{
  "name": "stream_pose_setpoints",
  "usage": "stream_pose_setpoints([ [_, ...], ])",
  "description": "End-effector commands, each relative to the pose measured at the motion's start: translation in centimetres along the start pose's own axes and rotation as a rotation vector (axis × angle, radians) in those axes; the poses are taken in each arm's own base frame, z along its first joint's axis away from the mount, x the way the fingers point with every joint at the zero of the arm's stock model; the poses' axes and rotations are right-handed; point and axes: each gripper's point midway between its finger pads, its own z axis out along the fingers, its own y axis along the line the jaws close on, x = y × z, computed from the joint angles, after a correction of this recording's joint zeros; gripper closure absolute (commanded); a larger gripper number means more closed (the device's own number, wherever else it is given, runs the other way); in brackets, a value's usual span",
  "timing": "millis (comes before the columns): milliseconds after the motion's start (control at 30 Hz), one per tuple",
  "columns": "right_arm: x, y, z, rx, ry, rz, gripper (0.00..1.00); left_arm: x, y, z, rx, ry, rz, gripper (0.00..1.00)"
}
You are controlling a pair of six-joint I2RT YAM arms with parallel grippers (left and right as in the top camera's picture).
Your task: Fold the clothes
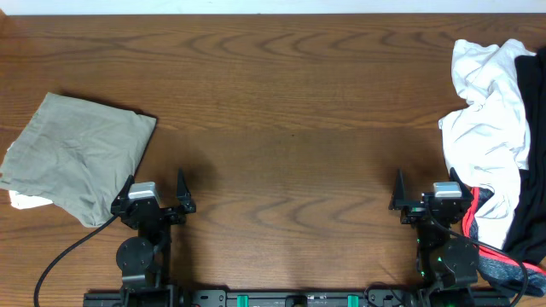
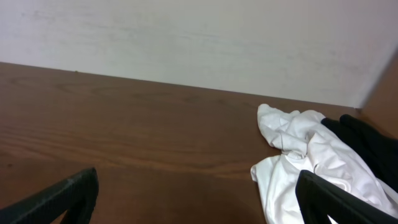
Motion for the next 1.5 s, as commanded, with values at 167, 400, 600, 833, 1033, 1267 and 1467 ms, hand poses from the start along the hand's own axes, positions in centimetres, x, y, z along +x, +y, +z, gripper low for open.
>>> stream_pose_setpoints([
  [167, 0.1, -0.5, 0.0, 0.021, 0.001, -0.008, 0.01, 1.6, 0.4, 0.1, -0.020, 0.051, 0.022, 0.02],
  [400, 0.1, -0.5, 0.0, 0.021, 0.001, -0.009, 0.01, 1.6, 0.4, 0.1, -0.020, 0.051, 0.022, 0.02],
  [600, -0.3, -0.3, 0.0, 0.008, -0.014, -0.006, 0.01, 1.6, 0.4, 0.1, -0.020, 0.051, 0.011, 0.02],
  [833, -1.7, 2.8, -0.3, -0.175, -0.077, 0.005, 0.01, 1.0, -0.4, -0.1, 0.023, 0.042, -0.176, 0.02],
  [1033, -1.7, 3.8, -0.7, -0.244, -0.030, 0.127, 0.01, -4.4, -4.2, -1.8, 0.249, -0.033, -0.261, 0.02],
  [1267, -4.2, 2.3, -2.0, -0.181, 0.091, 0.133, 0.01, -8.4, -6.4, -3.9, 0.361, 0.016, -0.267, 0.02],
  [1467, -5.8, 1.0, -2.5, -0.118, 0.285, 0.116, 0.01, -8.9, -7.7, -3.8, 0.399, 0.239, -0.303, 0.02],
])
